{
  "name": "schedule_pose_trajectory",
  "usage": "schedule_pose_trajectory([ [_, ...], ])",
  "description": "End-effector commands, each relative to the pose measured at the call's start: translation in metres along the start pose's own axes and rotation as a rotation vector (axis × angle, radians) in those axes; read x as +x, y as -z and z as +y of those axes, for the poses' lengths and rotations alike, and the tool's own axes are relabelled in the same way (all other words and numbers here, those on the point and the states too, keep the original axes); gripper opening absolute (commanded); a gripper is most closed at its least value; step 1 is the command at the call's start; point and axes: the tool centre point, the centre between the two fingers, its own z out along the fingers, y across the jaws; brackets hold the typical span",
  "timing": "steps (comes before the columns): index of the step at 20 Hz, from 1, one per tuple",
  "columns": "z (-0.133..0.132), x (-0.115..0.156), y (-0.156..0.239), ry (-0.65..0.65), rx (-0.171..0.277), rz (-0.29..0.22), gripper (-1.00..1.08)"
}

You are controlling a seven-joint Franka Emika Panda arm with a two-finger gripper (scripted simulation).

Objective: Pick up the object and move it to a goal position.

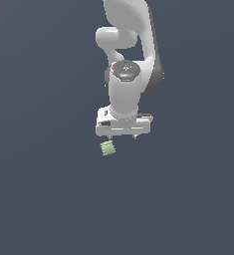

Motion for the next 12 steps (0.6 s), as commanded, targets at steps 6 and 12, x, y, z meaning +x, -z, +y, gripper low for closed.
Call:
schedule_pose_trajectory([
  [6, 0.012, 0.003, 0.006, 0.005, -0.013, 0.011, 1.00],
  [12, 0.026, 0.007, 0.017, 0.002, -0.029, 0.025, 1.00],
])
